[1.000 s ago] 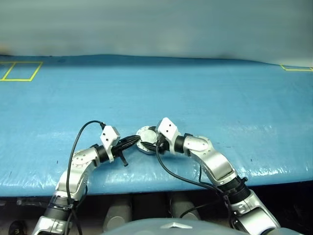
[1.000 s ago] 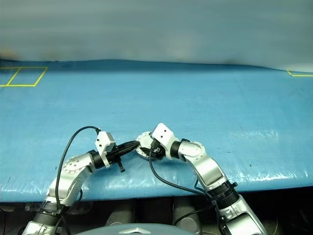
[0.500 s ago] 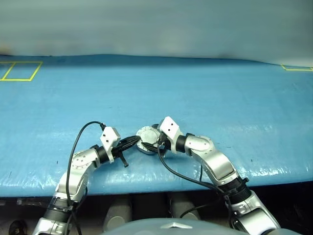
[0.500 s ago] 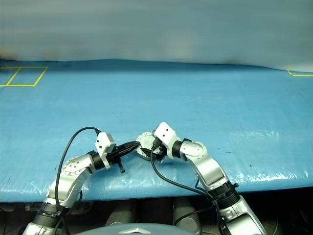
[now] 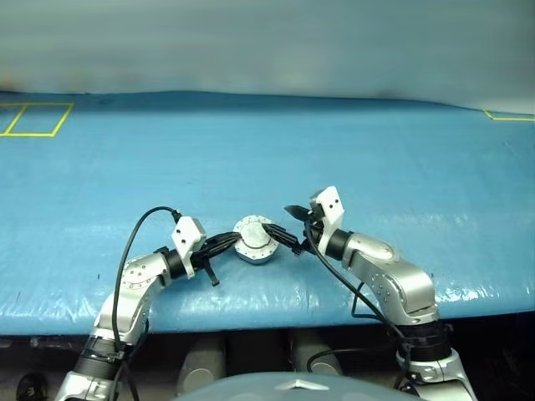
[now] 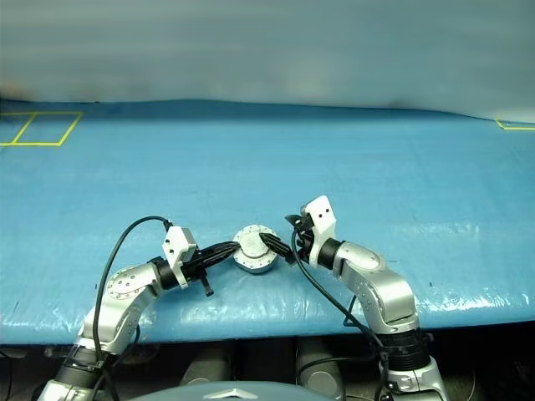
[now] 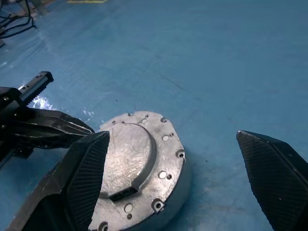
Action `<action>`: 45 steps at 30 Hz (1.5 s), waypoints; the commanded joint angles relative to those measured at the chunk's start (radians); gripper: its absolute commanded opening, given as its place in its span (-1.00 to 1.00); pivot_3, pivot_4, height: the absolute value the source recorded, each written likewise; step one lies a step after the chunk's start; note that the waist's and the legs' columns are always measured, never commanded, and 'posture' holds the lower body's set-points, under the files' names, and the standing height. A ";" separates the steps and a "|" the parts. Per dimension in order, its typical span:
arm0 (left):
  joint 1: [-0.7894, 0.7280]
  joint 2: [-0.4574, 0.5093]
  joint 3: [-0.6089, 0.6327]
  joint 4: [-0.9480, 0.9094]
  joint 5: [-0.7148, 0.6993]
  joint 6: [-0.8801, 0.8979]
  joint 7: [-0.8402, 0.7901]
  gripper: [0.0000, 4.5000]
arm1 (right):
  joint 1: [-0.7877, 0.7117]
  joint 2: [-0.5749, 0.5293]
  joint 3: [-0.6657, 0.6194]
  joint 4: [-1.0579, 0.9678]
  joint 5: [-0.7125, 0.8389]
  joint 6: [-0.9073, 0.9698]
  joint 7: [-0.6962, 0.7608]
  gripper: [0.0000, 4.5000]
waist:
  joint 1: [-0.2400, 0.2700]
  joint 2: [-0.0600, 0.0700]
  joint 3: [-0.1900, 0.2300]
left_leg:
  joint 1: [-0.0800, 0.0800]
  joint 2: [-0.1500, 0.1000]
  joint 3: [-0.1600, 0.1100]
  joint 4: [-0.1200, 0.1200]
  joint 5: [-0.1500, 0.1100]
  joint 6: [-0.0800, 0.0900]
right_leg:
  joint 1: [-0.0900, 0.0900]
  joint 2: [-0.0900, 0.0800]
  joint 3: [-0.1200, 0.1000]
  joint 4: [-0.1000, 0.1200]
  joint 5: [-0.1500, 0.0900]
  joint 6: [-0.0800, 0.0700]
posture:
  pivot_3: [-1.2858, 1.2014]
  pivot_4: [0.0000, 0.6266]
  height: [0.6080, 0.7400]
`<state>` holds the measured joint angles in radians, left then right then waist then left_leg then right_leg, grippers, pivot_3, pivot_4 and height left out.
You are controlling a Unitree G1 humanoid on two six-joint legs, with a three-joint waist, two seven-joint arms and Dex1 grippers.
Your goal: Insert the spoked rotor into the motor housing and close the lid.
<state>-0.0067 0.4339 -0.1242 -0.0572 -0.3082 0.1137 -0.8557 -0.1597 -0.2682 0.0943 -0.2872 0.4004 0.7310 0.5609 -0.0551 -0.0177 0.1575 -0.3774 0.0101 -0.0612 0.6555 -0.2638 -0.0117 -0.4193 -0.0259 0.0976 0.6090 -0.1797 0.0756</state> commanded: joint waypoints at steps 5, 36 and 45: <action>0.041 0.014 -0.014 0.008 -0.018 0.032 -0.049 -1.00 | -0.009 0.024 -0.029 -0.016 0.045 0.010 -0.028 0.98 | 0.001 0.000 0.000 | -0.004 0.000 0.000 -0.001 0.000 0.000 | -0.004 0.000 0.000 0.000 0.000 0.000 | 0.03 -0.52 1.00; 0.052 0.015 -0.012 0.037 0.028 -0.021 -0.023 -1.00 | -0.015 0.211 -0.281 0.219 0.515 0.340 -0.088 -0.14 | -0.005 0.001 0.001 | -0.004 0.000 0.001 -0.001 0.000 0.000 | -0.004 0.000 0.000 0.001 0.000 0.000 | 0.03 -0.52 1.00; 0.035 -0.075 0.073 0.002 -0.122 0.124 0.077 -1.00 | -0.011 0.198 -0.261 0.219 0.481 0.325 -0.123 -0.48 | -0.005 0.002 0.000 | -0.004 0.000 0.001 -0.001 0.000 0.000 | -0.004 0.000 0.001 0.001 0.000 0.000 | 0.03 -0.52 1.00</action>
<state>0.0352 0.3811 -0.0912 -0.0463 -0.3779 0.1706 -0.8379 -0.1690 -0.0697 -0.1745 -0.0513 0.8831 1.0561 0.4485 -0.0603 -0.0159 0.1580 -0.3810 0.0103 -0.0604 0.6551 -0.2637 -0.0116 -0.4232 -0.0256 0.0981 0.6100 -0.1795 0.0758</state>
